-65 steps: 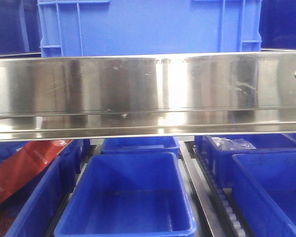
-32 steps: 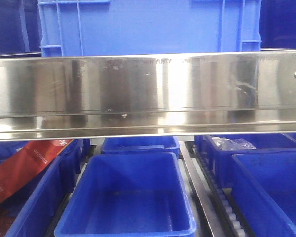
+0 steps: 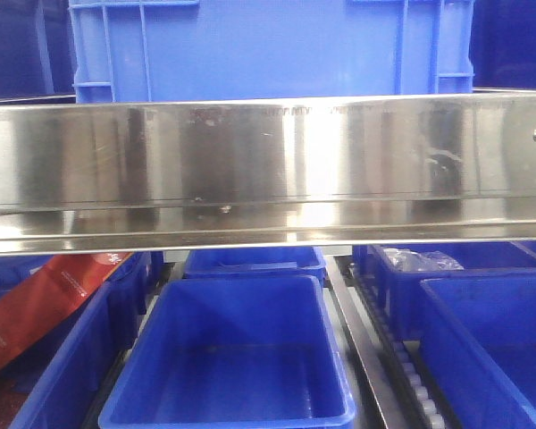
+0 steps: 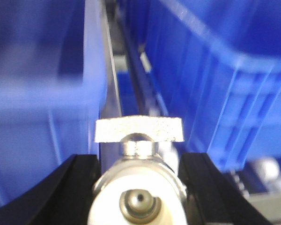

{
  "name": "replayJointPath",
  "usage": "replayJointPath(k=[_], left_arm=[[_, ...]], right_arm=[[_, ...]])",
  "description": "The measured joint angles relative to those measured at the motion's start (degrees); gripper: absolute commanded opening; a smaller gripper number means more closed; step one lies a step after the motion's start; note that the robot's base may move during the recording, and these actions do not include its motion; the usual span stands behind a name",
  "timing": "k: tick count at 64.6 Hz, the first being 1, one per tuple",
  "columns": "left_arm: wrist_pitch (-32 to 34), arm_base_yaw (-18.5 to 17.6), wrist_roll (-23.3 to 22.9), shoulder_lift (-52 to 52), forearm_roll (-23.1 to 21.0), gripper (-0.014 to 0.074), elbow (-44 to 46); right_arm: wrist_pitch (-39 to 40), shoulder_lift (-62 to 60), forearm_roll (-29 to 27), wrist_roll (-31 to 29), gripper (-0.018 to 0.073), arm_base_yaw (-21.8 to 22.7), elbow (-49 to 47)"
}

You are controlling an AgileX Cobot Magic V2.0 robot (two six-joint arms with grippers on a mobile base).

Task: Place valve from conveyor to right shelf box
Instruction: 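Lower both valves into the blue bin and open both grippers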

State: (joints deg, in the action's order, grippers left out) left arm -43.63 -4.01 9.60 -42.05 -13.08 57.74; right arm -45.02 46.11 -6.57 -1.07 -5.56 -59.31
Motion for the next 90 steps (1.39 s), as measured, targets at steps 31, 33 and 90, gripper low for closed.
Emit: replayJointPath(k=[31,33,90], left_arm=[[-2.72,-10.18,7.84,-29.53,-8.07,-0.0111,31.47],[-2.62,-11.65,7.94,-31.07,-7.87,-0.0111,32.87],[0.22,-22.8,7.84,-58.41,-5.54,0.0193,46.6]], right_arm=[[-1.4,26.61,-0.14,0.0,-0.0167,-12.42,-30.46],[-1.4,28.5,-0.25,0.0,-0.0167,-13.2,-31.9],[0.61,51.94,-7.49,-0.54,0.0341,-15.89,-41.71]])
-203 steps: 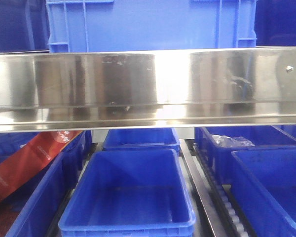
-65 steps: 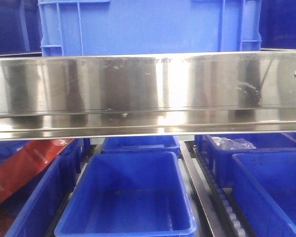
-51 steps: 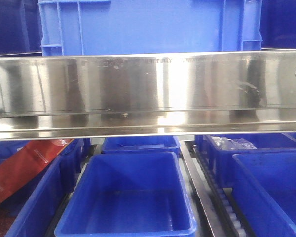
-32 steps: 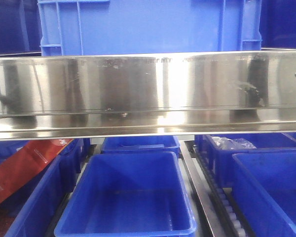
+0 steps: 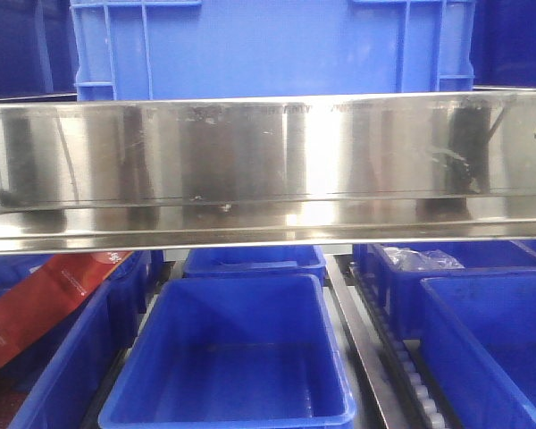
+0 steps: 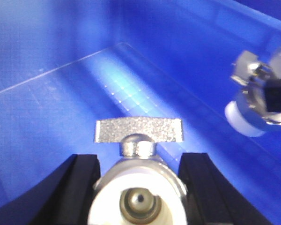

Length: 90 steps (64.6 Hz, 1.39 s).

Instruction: Place valve from conveyor to right shelf box

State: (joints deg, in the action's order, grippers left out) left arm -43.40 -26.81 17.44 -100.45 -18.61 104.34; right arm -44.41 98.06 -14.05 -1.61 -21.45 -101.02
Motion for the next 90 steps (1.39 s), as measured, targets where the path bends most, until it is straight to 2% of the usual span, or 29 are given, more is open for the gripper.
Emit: replayJointPath(k=[5,9,13,19,28,33,38,45,47,57,62,68,74,80,90], left_arm=[[0.0,-0.13,0.0,-0.14,-0.12,0.034,0.0],[0.5,-0.13,0.0,-0.29,-0.24,0.0408,0.0],[1.0,-0.13,0.0,-0.29,-0.56,0.0435,0.23],[1.53,-0.13,0.0,-0.29,-0.58,0.043,0.44],[1.53,-0.13,0.0,-0.07,-0.8,0.0376,0.65],[1.53,-0.13,0.0,0.56,-0.8,0.0276,1.3],[1.53,-0.13,0.0,1.6,-0.92,0.0121,2.44],[2.63,-0.13,0.0,3.14,-1.03,-0.0111,3.36],[3.23,-0.13,0.0,3.46,-1.03,-0.0111,3.5],[4.58,-0.13,-0.61,4.62,-1.03,-0.0111,3.6],[3.81,-0.13,-3.28,5.43,-0.72,-0.0111,3.6],[3.61,-0.13,-9.63,7.13,2.78,-0.0111,2.96],[6.24,-0.13,-14.46,9.65,6.84,-0.0111,-0.22],[10.19,-0.13,-16.71,13.23,8.13,-0.0111,-5.12],[19.85,-0.13,-19.14,21.99,8.75,-0.0111,-18.53]], right_arm=[[0.44,0.13,-0.53,0.0,0.0407,0.0,0.0],[1.18,0.13,-0.96,0.0,0.0431,0.0,-0.24],[1.46,0.13,-1.07,0.0,0.0435,0.0,-0.46],[1.56,0.13,-1.07,0.12,0.0433,0.0,-1.35],[0.12,0.13,-1.07,0.12,0.0428,0.0,-3.97],[-1.46,0.13,-1.07,0.12,0.0351,0.0,-6.3],[-3.35,0.13,-0.95,0.12,0.0186,0.0,-8.35],[-4.71,0.13,-0.95,0.12,-0.0092,0.0,-10.42],[-4.84,0.13,-0.95,0.12,-0.0174,0.0,-10.66],[-5.98,0.13,-0.95,0.12,-0.0164,0.0,-10.99],[-8.08,0.02,-0.95,0.12,-0.0165,0.0,-10.99],[-8.6,-1.3,-0.1,0.12,-0.0165,0.0,-10.84],[-5.38,-4.4,2.56,0.12,-0.0165,0.0,-8.77],[-0.2,-8.61,5.04,0.12,-0.0165,0.0,-4.08],[11.02,-17.58,7.24,0.12,-0.0165,0.0,8.1]])
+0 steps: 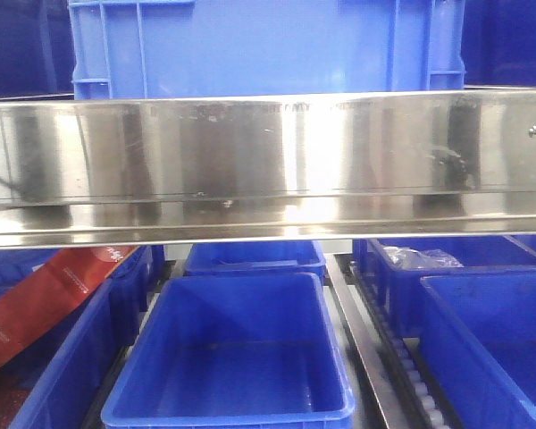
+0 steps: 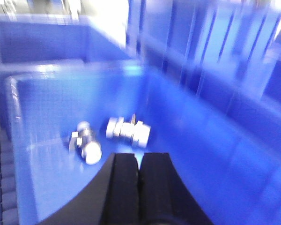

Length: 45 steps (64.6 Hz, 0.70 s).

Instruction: Place valve from conveyor to right shelf box

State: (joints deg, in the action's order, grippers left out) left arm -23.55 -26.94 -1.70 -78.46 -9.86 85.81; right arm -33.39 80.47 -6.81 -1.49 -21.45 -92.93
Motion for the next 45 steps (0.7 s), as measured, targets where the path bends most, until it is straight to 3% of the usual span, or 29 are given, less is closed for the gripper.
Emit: replayJointPath(k=[11,28,45], left_arm=[[4.82,1.11,-0.4,10.04,0.77,-0.0111,-14.19],[9.72,6.62,-0.49,28.9,1.01,-0.0111,-35.07],[11.38,8.21,-0.52,49.74,1.13,-0.0111,-52.71]], right_arm=[[12.81,-8.77,0.47,0.0,-0.0165,0.0,16.37],[28.66,-23.82,0.65,0.0,-0.0165,0.0,40.08],[30.17,-40.15,0.65,0.0,-0.0165,0.0,56.9]])
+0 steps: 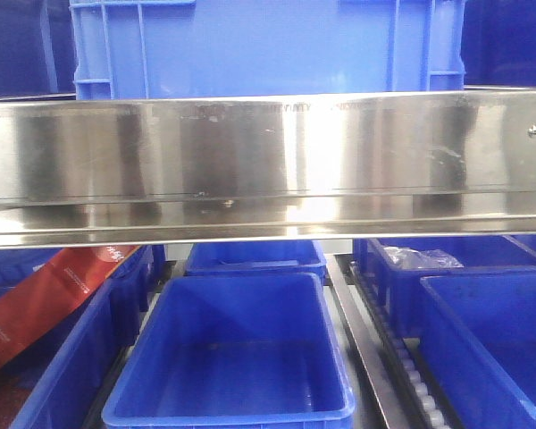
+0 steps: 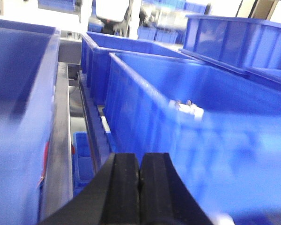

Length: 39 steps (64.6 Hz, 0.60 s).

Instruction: Place valve from conveyor to right shelf box

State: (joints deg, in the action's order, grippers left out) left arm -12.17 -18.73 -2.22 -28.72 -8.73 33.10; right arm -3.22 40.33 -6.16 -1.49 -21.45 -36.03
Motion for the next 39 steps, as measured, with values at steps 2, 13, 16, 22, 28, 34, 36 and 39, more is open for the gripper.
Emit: replayJointPath(k=[2,13,16,22,28,34,36,39], left_arm=[[0.0,0.0,0.0,1.94,0.0,-0.0111,-1.44],[0.03,0.0,0.0,12.35,0.0,-0.0111,-9.4],[0.03,0.0,0.0,14.53,0.0,-0.0111,-10.47],[0.03,0.0,0.0,17.81,0.0,-0.0111,-11.74],[0.33,0.0,0.0,20.13,0.09,-0.0111,-11.76],[0.44,0.0,0.0,21.28,0.13,-0.0111,-11.76],[0.53,0.0,0.0,21.41,0.13,-0.0111,-11.76],[0.53,0.0,0.0,21.54,0.13,-0.0111,-11.76]], right_arm=[[0.0,-1.41,0.0,0.0,-0.0165,0.0,1.75],[-0.36,-8.88,0.0,0.0,-0.0165,0.0,8.68],[-0.5,-10.01,0.0,0.0,-0.0165,0.0,9.62],[-0.6,-11.78,0.0,0.0,-0.0165,0.0,10.12],[-0.06,-12.24,0.0,0.0,-0.0165,0.0,10.21],[0.03,-12.24,0.0,0.0,-0.0165,0.0,10.21],[0.03,-12.24,0.0,0.0,-0.0165,0.0,10.21],[0.03,-12.24,0.0,0.0,-0.0165,0.0,10.21]])
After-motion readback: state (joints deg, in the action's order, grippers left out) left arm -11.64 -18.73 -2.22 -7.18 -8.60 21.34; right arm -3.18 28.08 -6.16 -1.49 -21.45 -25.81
